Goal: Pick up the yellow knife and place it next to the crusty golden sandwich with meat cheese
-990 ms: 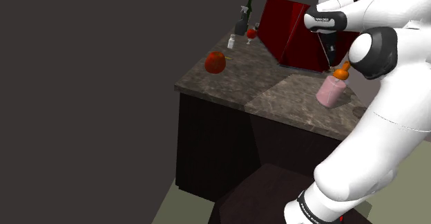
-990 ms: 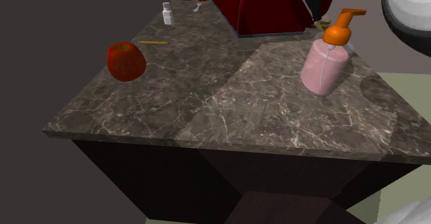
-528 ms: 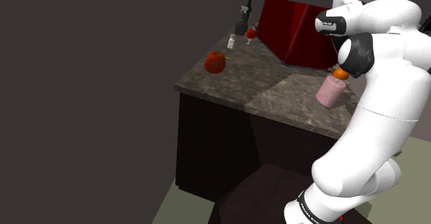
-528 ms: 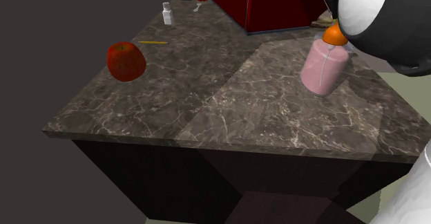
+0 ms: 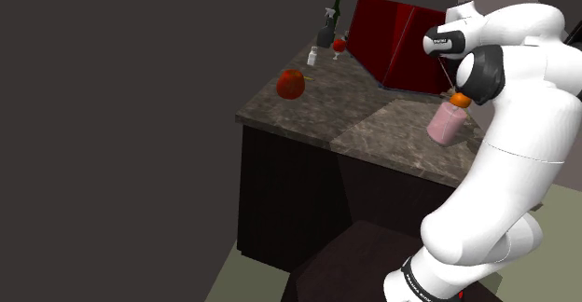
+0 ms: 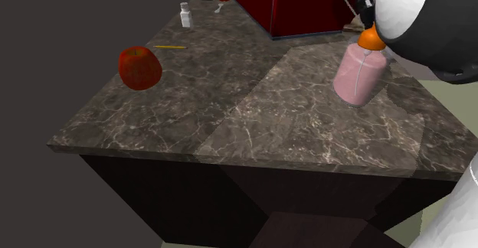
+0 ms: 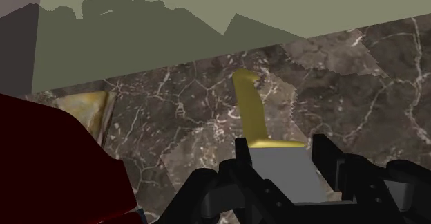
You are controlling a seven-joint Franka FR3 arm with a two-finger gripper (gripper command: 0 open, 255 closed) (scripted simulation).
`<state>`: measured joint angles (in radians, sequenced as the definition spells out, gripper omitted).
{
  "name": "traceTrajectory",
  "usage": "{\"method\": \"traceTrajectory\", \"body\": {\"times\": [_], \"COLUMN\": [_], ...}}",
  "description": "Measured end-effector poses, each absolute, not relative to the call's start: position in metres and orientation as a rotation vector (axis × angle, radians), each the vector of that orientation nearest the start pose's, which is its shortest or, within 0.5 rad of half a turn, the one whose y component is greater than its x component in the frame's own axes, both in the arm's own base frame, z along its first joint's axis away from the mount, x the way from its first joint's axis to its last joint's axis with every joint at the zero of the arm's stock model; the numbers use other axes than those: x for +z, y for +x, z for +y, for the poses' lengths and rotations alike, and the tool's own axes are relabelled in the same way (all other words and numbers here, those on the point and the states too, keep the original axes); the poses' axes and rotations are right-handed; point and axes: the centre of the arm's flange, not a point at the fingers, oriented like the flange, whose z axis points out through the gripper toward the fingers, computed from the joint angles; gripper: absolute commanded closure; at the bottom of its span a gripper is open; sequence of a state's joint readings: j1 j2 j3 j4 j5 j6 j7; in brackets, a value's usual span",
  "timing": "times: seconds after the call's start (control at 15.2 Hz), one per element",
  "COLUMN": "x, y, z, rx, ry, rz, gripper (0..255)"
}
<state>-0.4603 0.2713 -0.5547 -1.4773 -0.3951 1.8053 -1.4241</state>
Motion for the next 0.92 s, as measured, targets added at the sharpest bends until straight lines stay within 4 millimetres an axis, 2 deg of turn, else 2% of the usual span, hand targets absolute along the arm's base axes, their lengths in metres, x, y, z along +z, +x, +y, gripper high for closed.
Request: {"method": "traceTrajectory", "body": {"times": [0.92], "x": [0.483], "y": [0.349], "z": [-0.541], "rx": [0.797], "ry": [-3.198], "rz": [-0.834], "gripper": [255]}}
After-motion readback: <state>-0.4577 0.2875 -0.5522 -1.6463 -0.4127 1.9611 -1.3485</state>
